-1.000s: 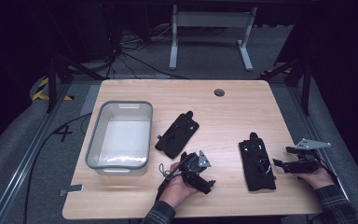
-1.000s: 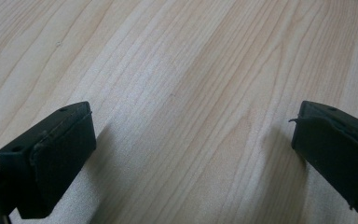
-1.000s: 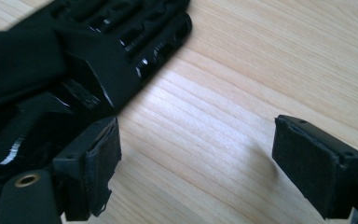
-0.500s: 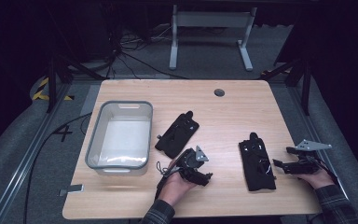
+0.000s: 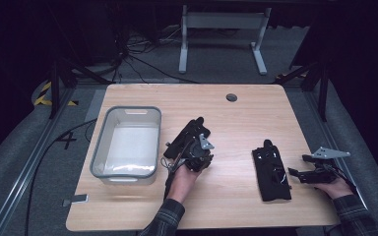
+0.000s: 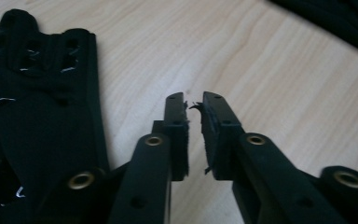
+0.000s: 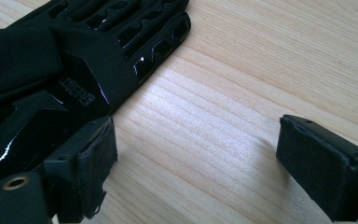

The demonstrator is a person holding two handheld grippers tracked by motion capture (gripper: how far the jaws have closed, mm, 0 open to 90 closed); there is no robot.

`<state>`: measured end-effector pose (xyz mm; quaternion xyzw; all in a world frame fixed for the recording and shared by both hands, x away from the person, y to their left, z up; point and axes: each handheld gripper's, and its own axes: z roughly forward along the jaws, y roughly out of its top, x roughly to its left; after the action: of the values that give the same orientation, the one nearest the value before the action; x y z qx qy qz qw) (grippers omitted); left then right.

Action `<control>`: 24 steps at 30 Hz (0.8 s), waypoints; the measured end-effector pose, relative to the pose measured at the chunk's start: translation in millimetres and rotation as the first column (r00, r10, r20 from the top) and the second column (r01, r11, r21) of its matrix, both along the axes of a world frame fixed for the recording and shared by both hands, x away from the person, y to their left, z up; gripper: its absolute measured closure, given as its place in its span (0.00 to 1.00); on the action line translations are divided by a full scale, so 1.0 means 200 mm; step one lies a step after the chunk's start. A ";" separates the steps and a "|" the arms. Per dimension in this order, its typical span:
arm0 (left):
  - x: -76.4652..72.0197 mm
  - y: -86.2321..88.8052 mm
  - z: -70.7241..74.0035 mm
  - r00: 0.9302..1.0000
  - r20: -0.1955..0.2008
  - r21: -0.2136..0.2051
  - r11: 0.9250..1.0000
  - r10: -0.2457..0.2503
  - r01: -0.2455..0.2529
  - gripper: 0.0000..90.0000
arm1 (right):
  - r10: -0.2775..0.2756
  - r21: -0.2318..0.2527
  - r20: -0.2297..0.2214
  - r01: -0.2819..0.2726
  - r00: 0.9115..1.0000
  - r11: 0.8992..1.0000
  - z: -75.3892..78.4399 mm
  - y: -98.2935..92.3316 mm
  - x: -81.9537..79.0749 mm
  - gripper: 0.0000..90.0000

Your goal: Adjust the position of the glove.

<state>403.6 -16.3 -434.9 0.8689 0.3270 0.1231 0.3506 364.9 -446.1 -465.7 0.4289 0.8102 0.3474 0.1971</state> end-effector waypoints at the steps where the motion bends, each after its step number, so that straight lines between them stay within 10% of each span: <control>1: 0.02 0.00 0.00 1.000 -0.002 0.004 1.000 0.012 -0.012 0.96 | 0.000 0.000 0.000 0.000 1.000 1.000 0.00 0.00 0.00 0.14; 24: 0.45 0.02 -0.01 0.987 -0.026 -0.020 0.987 0.157 -0.157 1.00 | 0.000 0.000 0.000 0.000 1.000 1.000 0.00 0.00 0.00 0.14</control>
<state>493.2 -12.6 -437.6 0.8380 0.4000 0.1362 0.3453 364.9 -446.1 -465.7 0.4289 0.8102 0.3474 0.1972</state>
